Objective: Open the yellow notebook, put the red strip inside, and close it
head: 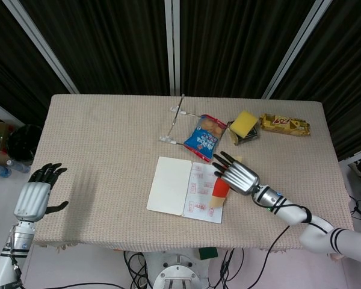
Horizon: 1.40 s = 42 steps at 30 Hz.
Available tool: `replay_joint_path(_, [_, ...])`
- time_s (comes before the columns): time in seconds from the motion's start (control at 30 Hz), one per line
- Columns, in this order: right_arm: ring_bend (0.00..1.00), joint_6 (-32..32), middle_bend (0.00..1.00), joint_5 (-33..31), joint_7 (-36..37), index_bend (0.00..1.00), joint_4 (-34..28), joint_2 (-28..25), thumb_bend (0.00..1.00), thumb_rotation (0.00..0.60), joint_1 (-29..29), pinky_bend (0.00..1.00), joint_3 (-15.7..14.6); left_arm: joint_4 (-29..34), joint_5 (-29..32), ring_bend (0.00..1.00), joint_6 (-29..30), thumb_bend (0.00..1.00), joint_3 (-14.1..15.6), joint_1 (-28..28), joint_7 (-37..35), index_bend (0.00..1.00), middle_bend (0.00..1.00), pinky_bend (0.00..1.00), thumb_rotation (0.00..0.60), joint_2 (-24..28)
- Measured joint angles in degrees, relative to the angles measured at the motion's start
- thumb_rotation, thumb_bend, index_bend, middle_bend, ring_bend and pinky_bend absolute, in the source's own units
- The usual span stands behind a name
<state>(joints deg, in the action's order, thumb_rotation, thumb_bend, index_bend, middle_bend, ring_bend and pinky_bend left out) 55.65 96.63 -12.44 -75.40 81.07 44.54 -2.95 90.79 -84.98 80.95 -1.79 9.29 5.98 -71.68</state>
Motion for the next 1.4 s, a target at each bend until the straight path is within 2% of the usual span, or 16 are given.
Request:
replay_joint_path(0.13, [0.00,-4.97,0.15,-4.66,-7.14,0.35,-3.37,2.42,0.27,0.600,1.48,0.11,2.58,-0.30,-0.07,0.11,0.41,0.05,0.13,-0.32,-0.40,0.19,0.13,0.20,0.600,0.04])
replay_joint_path(0.37, [0.00,-9.36,0.14,-12.54,-17.54,0.32,-7.52,5.78,0.27,0.600,2.96,0.09,5.68,-1.18,-0.11,0.11,0.82,0.05,0.36,-0.82,-1.31,0.19,0.13,0.20,0.600,-0.18])
replay_joint_path(0.63, [0.00,-10.86,0.13,-17.49,-24.56,0.30,-11.14,6.88,0.26,0.600,3.10,0.08,5.39,-1.86,-0.42,0.11,1.11,0.05,0.53,-1.09,-1.94,0.19,0.13,0.20,0.600,-0.55])
replay_joint_path(0.73, [0.00,-10.71,0.12,-18.72,-26.64,0.26,-11.71,7.21,0.26,0.600,2.90,0.06,4.95,-2.06,-0.45,0.11,1.10,0.05,0.52,-1.10,-2.13,0.19,0.13,0.20,0.600,-0.72])
replay_joint_path(0.9, [0.00,-9.40,0.10,-19.72,-29.09,0.17,-11.75,7.83,0.26,0.600,2.59,0.05,4.53,-2.29,-0.60,0.11,1.11,0.05,0.56,-1.14,-2.32,0.19,0.13,0.20,0.600,-0.86])
replay_joint_path(1.1, [0.00,-8.48,0.09,-21.13,-30.37,0.10,-11.07,8.58,0.24,0.600,2.28,0.04,4.30,-2.47,-0.43,0.11,1.00,0.05,0.53,-1.22,-2.57,0.19,0.13,0.20,0.600,-1.00])
replay_joint_path(1.4, [0.00,-6.81,0.07,-20.67,-28.37,0.06,-9.64,10.13,0.22,0.600,2.07,0.04,4.66,-2.95,-0.45,0.11,0.67,0.05,0.44,-1.03,-2.85,0.19,0.13,0.20,0.600,-1.29])
